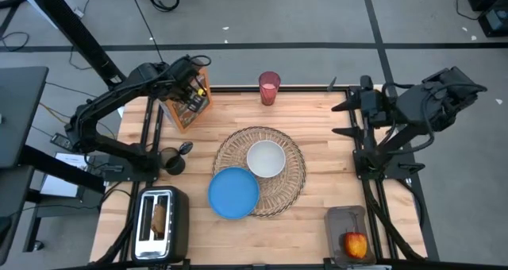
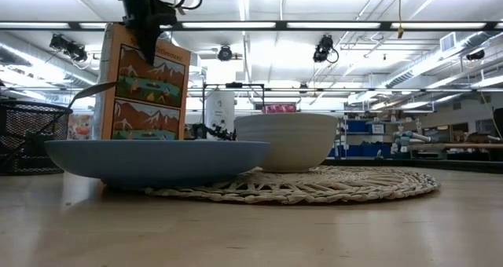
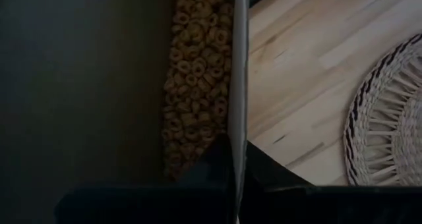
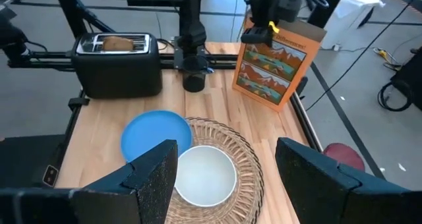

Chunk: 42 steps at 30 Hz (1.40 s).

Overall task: Arrange a breakfast setting
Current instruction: Pour the cereal into the white bowl

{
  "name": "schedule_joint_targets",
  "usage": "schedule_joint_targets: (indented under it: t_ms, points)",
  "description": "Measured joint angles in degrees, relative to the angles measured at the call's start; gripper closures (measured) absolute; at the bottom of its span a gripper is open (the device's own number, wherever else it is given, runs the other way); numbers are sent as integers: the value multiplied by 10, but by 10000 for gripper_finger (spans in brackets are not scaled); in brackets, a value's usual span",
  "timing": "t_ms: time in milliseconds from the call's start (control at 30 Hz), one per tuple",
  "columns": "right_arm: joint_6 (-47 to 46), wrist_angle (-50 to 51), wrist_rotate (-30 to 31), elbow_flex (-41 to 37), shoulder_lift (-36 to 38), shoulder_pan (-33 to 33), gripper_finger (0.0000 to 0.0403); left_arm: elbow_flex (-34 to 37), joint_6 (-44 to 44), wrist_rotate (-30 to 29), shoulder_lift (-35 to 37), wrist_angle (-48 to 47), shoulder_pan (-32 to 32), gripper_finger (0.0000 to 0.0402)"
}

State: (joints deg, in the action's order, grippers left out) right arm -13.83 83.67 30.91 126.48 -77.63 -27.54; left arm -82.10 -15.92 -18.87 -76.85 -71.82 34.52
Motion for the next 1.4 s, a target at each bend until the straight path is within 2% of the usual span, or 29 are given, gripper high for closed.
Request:
schedule_joint_targets:
  t_ms: [100, 233, 400, 567, 767, 1033, 1200, 1400]
  points:
    - [-13, -5, 12, -20, 2, 9, 141, -17, 3, 7, 2, -16, -1, 395]
    - [-11, -23, 14, -53, 10, 33, 127, -80, 19, 27, 4, -38, -8, 397]
    - [17, -60, 14, -96, 26, 68, 88, -171, 41, 62, 4, -74, -34, 399]
    - [56, -118, 1, -150, 49, 108, 48, -259, 68, 65, 4, -117, -80, 400]
    - [104, -205, -60, -242, 78, 169, 19, -336, 118, 85, 4, -123, -155, 400]
    - [154, -411, -169, -411, 98, 259, 4, -367, 149, 105, 4, -137, -251, 401]
    - [140, -553, -259, -498, 72, 307, 3, -369, 153, 100, 4, -134, -296, 401]
    - [134, -637, -321, -537, 9, 343, 3, -369, 151, 81, 4, -117, -327, 401]
